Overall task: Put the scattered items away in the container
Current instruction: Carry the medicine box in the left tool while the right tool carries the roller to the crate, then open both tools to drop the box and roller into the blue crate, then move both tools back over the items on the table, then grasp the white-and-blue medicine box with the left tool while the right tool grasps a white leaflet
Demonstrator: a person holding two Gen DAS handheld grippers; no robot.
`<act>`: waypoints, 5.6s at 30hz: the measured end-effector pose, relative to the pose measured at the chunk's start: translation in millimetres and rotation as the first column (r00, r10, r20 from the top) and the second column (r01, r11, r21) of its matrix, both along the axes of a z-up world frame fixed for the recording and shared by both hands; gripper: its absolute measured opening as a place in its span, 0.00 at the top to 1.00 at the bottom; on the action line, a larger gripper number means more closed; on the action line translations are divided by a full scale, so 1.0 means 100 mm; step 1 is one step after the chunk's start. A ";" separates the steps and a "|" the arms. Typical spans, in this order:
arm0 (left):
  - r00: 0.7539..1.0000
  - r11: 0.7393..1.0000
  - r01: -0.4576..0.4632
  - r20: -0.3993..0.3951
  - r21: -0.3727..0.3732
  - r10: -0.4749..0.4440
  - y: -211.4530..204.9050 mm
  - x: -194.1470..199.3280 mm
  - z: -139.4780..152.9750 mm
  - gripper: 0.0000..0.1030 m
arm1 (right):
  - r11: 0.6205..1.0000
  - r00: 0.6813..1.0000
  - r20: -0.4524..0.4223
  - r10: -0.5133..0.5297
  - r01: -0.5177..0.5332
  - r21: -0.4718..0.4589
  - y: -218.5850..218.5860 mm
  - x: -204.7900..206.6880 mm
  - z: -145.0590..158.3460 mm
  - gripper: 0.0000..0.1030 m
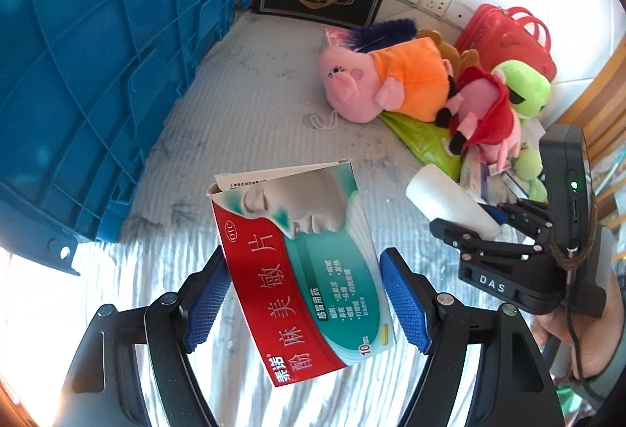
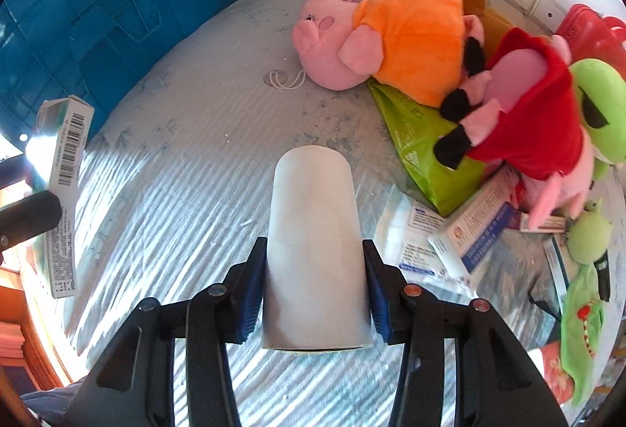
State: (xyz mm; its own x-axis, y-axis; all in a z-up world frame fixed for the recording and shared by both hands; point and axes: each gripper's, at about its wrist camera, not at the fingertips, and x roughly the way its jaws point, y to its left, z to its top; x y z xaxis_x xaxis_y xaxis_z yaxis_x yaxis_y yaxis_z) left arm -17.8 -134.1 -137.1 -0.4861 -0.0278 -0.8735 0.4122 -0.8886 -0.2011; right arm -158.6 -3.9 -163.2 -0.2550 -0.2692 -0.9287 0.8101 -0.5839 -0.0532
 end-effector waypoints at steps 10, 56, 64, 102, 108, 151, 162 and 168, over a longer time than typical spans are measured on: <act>0.996 0.998 0.044 -0.076 -0.034 -0.046 0.23 0.07 0.52 0.26 | 0.998 0.997 -0.064 -0.048 0.045 -0.051 0.36 0.33 0.64 0.56; 0.874 0.972 0.196 -0.427 -0.132 -0.234 -0.27 0.22 2.39 0.26 | 0.936 0.950 -0.237 -0.203 0.117 -0.332 0.26 1.21 2.78 0.56; 0.844 0.977 0.166 -0.495 -0.131 -0.209 -1.04 0.39 2.63 0.26 | 0.935 0.949 -0.265 -0.171 0.071 -0.349 -0.52 1.40 3.03 0.56; 0.858 0.988 -0.084 -0.513 -0.132 0.004 -3.91 0.68 2.67 0.26 | 0.935 0.966 -0.220 0.132 -0.196 -0.297 -3.50 1.91 2.78 0.56; 0.859 0.984 -0.100 -0.512 -0.149 0.010 -4.00 0.58 2.68 0.24 | 0.936 0.968 -0.213 0.134 -0.195 -0.293 -3.61 1.88 2.75 0.56; 0.898 0.982 0.130 -0.403 -0.140 -0.177 -1.34 0.34 2.34 0.00 | 0.902 0.968 -0.213 -0.132 0.028 -0.431 -0.69 1.54 2.64 0.00; 0.905 0.954 0.273 -0.305 -0.121 -0.298 0.31 -0.32 1.79 0.00 | 0.909 0.950 -0.162 -0.265 0.190 -0.371 1.08 0.84 2.38 0.00; 0.901 0.929 0.351 -0.225 -0.119 -0.370 1.03 -0.71 1.34 0.00 | 0.899 0.927 -0.135 -0.350 0.292 -0.326 1.83 0.52 2.11 0.00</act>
